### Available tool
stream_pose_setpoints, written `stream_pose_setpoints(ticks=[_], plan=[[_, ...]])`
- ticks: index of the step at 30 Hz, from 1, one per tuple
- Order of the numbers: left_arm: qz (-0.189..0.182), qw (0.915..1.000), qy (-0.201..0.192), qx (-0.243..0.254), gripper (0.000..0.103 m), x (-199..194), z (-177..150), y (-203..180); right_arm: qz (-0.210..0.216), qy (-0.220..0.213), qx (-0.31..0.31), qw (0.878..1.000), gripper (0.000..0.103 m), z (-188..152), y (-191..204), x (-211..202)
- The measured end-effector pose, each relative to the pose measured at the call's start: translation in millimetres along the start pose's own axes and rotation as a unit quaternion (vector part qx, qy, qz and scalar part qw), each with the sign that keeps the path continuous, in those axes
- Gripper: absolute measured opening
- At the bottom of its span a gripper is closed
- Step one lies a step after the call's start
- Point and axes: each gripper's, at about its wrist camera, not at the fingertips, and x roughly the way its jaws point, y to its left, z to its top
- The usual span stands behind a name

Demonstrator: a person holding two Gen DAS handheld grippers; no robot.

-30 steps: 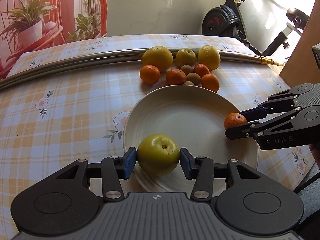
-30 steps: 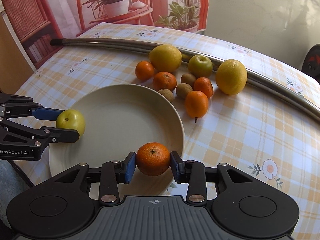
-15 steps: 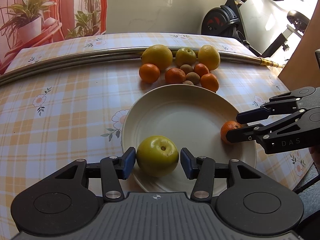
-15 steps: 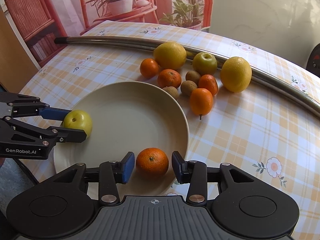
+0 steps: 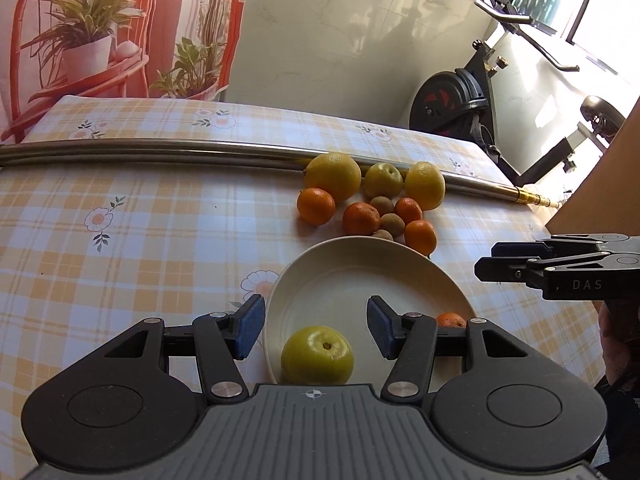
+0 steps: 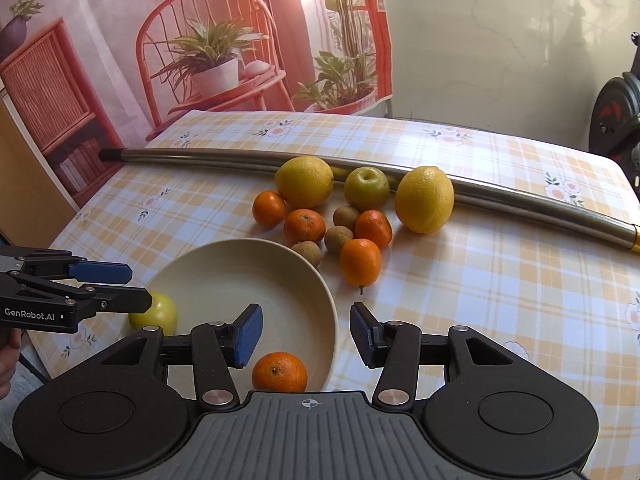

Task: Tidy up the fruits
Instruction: 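Carry apple and mandarin over the white plate and open both tools to release, then grasp the large yellow lemon with the right tool while the left tool reaches an orange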

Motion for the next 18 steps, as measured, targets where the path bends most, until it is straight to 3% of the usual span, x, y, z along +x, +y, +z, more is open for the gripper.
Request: stream_pose_setpoints(ticks=[10,18], plan=[[0.031,0.9967,-0.050,-0.055,0.059,-7.3,35.4,28.9,-0.067,-0.040,0.028,0.997,0.045,13.8,-28.3,-6.1],[0.047,0.9929,-0.078,-0.076,0.059,-2.5,65.1,35.5,-0.096,-0.057,0.045,0.993,0.045,26.2,-48.0,5.1]])
